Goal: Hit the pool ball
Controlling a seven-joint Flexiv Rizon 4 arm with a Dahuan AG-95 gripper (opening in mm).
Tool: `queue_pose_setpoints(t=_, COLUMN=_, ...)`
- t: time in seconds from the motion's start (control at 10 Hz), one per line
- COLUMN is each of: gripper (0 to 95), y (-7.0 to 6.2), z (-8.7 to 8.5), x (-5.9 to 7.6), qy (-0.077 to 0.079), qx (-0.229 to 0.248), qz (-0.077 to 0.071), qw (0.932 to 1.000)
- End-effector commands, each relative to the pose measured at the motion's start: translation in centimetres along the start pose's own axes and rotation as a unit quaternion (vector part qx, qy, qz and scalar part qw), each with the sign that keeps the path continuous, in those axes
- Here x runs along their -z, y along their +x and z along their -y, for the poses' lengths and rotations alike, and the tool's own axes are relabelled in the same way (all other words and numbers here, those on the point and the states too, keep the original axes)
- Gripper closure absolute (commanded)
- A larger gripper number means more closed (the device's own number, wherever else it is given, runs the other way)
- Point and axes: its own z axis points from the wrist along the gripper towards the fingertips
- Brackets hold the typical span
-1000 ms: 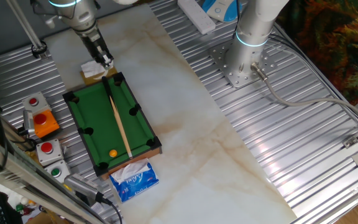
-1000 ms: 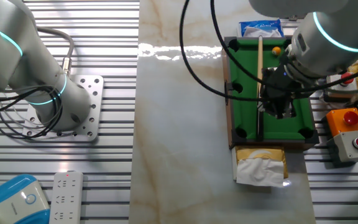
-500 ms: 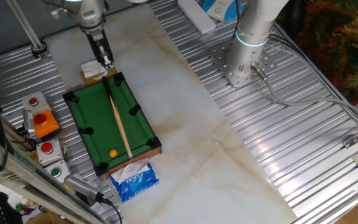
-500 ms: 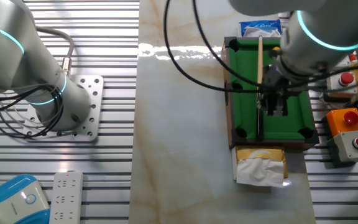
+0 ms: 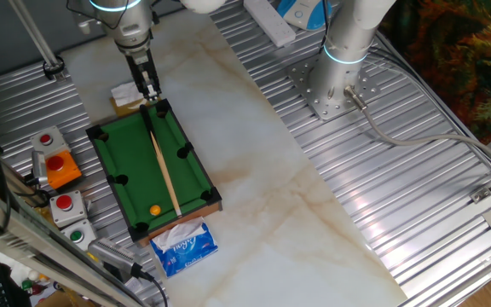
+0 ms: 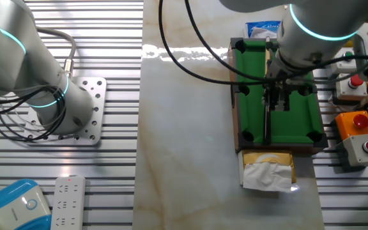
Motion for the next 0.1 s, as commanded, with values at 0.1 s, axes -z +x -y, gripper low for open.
queue_pose_setpoints(t=0.1, gripper=95.0, y=-0.05, z=0.06, x=0.04, qy=-0.001, qx=0.004, qz=0.000, qw=1.0000)
